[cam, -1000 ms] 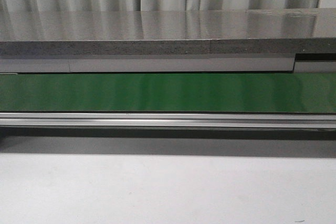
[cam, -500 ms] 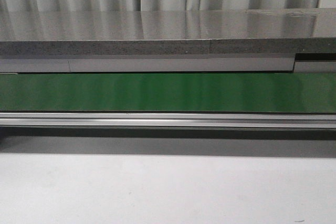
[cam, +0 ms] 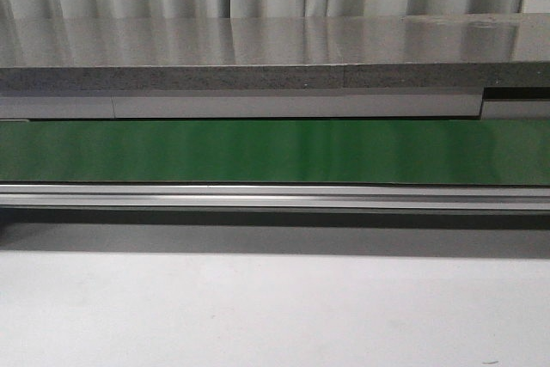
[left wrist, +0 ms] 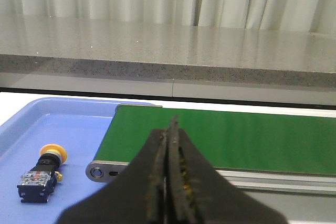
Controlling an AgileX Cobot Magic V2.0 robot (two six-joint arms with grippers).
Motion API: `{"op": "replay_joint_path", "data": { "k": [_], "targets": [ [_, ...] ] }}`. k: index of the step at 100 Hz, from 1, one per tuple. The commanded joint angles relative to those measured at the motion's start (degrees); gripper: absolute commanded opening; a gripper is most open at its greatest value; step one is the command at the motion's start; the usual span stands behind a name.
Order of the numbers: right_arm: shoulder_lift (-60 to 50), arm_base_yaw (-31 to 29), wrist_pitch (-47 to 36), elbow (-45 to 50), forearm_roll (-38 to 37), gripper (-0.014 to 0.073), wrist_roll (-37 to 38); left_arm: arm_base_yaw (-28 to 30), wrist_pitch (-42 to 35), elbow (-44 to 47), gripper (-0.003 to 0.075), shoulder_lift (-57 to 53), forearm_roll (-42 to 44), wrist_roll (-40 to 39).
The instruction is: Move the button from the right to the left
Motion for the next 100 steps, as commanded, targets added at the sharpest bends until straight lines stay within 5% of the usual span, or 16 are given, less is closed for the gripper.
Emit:
{"op": "replay_joint_path", "data": {
  "k": [1,25,51,100],
  "targets": [
    [0.71,0.19,-4.97,-1.58,-0.52,-0.0066,-0.08,0.06,-4.11,2.59,-0.0020,-1.74,-0.06,-0.42],
    [0.71,-0.08,-6.36,-1.11,-0.56,-0.0066,-0.14,0.06,-4.11,2.59,-0.0020,-1.74,-0.06,-0.42],
    [0.27,-4.14,-18.79,4.40,-0.32,-0.0066,0.70,0.06,-4.11,2.59,-0.0020,-1.74,-0.06,-0.42],
    [-8.37,-7.50,-12.81,9.56,-0.37,-0.0066,4.54,0.06,-4.11,2.59,-0.0020,-1.74,-0.06,-0.42]
  ]
}}
